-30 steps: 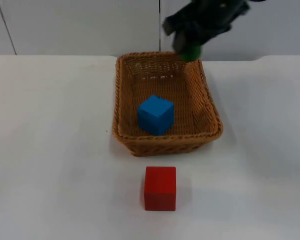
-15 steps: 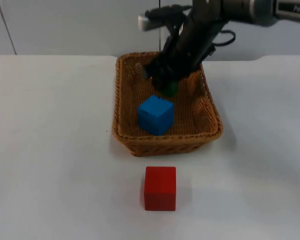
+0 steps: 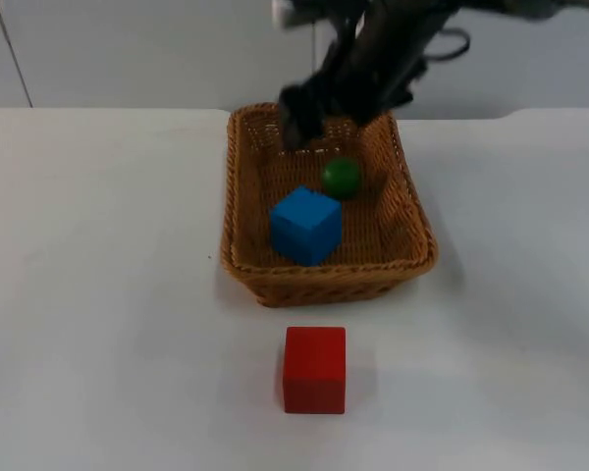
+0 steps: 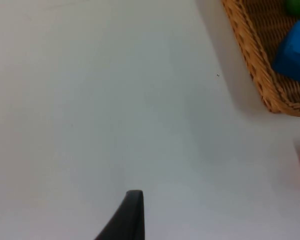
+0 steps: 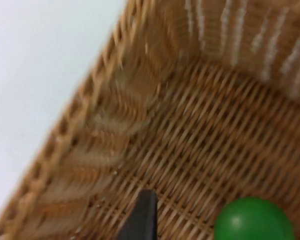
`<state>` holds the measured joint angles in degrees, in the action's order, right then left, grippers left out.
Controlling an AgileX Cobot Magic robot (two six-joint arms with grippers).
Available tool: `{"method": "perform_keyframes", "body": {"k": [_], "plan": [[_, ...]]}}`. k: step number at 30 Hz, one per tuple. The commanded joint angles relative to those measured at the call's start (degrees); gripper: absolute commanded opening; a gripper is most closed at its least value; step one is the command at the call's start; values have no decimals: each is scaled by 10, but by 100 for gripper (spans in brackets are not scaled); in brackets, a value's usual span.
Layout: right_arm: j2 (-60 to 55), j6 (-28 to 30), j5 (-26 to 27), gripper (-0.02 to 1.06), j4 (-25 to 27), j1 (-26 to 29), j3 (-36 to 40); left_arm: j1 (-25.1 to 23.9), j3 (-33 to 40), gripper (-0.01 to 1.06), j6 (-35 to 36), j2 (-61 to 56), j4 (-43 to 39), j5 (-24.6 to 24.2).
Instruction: Place all geometric objects except the red cube into the basket.
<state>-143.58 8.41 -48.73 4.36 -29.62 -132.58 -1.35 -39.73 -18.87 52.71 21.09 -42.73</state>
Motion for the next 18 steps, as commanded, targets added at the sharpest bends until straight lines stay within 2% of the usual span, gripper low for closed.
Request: {"method": "perform_keyframes", "body": {"k": [1,4,5,9,14,18], "plan": [[52,0,-29,83,-2,-3,-5,-1,3,105,3,-3,7,6],[114,0,-92,83,-4,-3,-5,-1,3,105,3,-3,7,6],[114,0,-92,83,-4,-3,-5,-1,3,105,3,-3,7,6],[183,0,-155,83,-15,-3,-5,-1,3,105,3,-3,7,6],[239,-4,-168,83,-13,-3,13,-1,3,105,3,-3,7,2],[295,-6,-166,83,-8,-3,63,-1,3,105,-3,-9,7,-4]]}}
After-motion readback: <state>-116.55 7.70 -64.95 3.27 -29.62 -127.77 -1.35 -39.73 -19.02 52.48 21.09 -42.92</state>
